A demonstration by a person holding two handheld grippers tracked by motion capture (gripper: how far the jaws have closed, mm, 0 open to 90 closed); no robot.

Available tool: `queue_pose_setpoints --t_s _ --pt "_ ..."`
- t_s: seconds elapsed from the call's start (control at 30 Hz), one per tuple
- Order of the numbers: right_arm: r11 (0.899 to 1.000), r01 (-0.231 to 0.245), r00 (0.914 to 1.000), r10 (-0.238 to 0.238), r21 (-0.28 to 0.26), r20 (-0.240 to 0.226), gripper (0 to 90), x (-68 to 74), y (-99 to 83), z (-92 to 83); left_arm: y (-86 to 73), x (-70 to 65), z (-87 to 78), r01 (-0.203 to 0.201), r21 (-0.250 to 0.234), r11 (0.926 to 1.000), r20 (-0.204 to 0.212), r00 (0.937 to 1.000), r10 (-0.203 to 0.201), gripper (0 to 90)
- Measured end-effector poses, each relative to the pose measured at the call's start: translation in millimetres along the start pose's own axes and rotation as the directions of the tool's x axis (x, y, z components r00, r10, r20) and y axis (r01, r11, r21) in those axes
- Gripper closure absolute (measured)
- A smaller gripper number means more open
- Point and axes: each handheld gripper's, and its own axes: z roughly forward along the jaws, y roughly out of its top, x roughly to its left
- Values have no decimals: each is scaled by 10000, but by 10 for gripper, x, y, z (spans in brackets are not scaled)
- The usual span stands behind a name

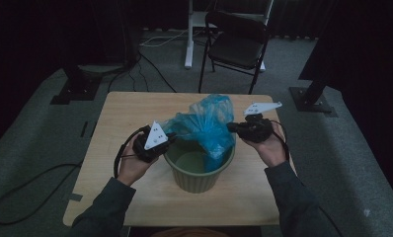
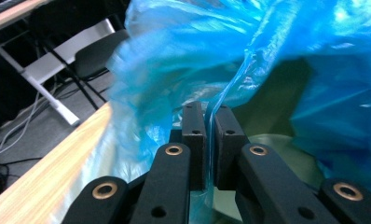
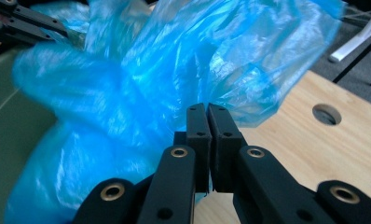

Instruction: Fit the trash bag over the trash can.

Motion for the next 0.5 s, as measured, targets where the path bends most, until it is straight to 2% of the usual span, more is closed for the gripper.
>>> queue_pose_setpoints --t_s 0.3,0.5 --pt "9996 -281 9996 281 23 -63 861 64 -167 -100 -37 -125 -82 122 -222 9997 409 9991 -113 851" --pt "9993 -362 9989 361 -26 -308 850 132 -281 -171 -79 -195 -127 139 -231 9996 568 9983 -126 846"
